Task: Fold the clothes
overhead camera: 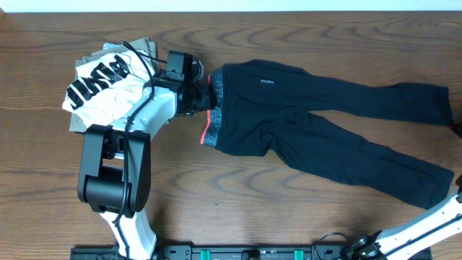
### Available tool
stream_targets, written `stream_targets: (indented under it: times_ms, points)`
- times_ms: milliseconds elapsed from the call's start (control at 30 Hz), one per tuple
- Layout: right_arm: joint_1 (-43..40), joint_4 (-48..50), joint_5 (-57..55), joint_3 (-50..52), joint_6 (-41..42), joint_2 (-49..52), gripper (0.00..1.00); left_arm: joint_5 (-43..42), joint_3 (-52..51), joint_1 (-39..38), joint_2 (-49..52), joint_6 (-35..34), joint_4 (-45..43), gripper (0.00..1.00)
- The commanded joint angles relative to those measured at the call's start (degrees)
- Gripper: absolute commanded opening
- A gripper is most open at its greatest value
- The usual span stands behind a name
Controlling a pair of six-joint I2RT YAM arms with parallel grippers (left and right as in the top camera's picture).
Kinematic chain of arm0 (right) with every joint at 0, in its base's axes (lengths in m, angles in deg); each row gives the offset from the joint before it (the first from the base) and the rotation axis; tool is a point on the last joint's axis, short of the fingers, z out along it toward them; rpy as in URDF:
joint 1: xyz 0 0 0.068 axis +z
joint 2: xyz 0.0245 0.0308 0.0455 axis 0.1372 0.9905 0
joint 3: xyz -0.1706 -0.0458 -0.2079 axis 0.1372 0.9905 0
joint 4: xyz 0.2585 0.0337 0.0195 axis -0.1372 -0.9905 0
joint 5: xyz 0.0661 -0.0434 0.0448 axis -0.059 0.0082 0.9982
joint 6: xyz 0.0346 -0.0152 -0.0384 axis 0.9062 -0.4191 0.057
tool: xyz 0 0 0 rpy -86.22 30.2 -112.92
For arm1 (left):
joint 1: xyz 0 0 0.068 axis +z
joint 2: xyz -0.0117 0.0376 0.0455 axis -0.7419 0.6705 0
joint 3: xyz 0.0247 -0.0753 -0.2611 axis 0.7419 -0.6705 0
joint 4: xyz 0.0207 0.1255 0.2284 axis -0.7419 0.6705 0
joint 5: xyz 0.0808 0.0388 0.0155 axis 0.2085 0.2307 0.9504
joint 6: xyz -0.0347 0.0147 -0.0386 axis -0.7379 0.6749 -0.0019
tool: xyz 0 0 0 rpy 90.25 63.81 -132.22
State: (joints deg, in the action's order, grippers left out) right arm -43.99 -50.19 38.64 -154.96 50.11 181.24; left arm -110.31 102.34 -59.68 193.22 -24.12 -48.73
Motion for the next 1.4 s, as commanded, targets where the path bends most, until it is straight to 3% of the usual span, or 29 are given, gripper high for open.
stream_targets:
  times_ms: [0, 233, 467, 600, 800, 933, 1000, 1367]
  points:
    - [0.20, 0.00, 3.61, 0.28, -1.22, 4.04, 0.22, -0.35, 0.42, 0.17, -0.63, 1.01, -0.02, 0.48]
    - [0.31, 2.60, 6.82, 0.00, -0.96, 4.50, 0.26, -0.35, 0.42, 0.17, -0.63, 1.03, -0.02, 0.48]
    - [0.63, 3.50, 6.84, -0.04, -0.13, 4.50, 0.23, -0.33, 0.42, 0.17, -0.63, 1.01, -0.02, 0.48]
    - [1.51, 3.76, 6.82, -0.04, -0.11, 4.50, 0.16, -0.33, 0.42, 0.17, -0.63, 1.03, -0.04, 0.49]
    - [2.03, 4.79, 6.78, -0.04, 1.68, 4.50, 0.13, -0.35, 0.42, 0.17, -0.63, 1.03, -0.02, 0.49]
    - [1.86, 5.03, 6.80, -0.07, 2.49, 4.39, 0.01, -0.33, 0.42, 0.17, -0.63, 1.01, -0.02, 0.49]
    - [1.86, 4.87, 6.75, -0.07, 2.49, 3.87, 0.01, -0.33, 0.42, 0.17, -0.63, 1.01, -0.02, 0.49]
    - [2.03, 1.95, 3.10, -0.07, 4.92, -9.09, 0.01, -0.33, 0.42, 0.20, -0.63, 1.03, -0.48, 0.49]
